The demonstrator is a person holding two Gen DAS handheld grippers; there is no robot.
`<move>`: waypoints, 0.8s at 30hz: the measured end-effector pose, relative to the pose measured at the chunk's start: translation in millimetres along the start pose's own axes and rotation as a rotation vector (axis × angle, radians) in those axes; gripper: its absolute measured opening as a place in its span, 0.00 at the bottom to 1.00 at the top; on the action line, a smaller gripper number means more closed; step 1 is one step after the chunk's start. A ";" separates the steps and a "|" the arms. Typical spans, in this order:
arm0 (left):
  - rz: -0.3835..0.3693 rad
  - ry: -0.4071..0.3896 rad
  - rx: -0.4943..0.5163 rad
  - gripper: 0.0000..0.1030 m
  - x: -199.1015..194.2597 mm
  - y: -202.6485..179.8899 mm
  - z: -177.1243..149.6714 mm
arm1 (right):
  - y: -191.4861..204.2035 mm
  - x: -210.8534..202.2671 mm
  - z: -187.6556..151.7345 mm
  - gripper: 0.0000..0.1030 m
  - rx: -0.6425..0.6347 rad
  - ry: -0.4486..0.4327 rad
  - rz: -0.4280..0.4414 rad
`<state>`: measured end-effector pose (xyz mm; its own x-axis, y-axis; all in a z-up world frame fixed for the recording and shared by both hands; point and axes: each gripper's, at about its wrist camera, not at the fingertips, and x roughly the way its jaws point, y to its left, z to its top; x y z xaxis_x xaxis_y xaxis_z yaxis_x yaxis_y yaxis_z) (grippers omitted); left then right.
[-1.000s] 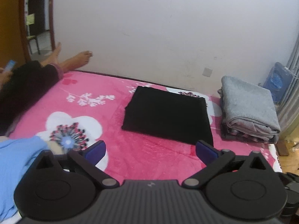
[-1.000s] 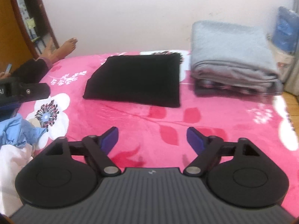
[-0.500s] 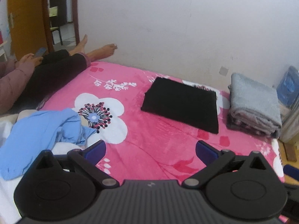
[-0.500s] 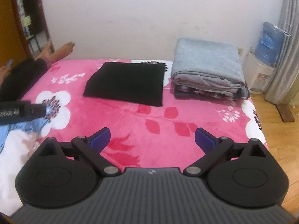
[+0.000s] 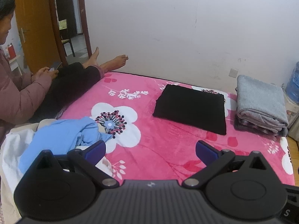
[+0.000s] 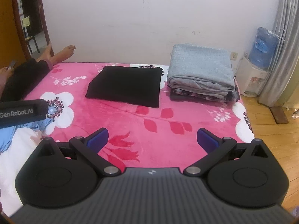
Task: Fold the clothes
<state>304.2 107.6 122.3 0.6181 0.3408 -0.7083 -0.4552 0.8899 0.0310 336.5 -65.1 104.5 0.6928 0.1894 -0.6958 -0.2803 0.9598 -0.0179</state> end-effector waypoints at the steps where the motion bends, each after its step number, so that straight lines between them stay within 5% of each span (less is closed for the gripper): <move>1: -0.002 0.004 0.003 1.00 -0.6 -0.6 -0.5 | 0.1 -1.3 -0.5 0.99 -0.001 0.001 -0.003; 24: -0.023 0.011 0.052 1.00 -8.3 -15.0 -7.7 | -4.7 -7.9 -13.5 0.99 0.017 0.014 -0.014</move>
<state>301.0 89.1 122.3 0.6207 0.3169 -0.7171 -0.4069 0.9121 0.0509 323.4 -73.9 100.3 0.6871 0.1731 -0.7056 -0.2591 0.9657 -0.0154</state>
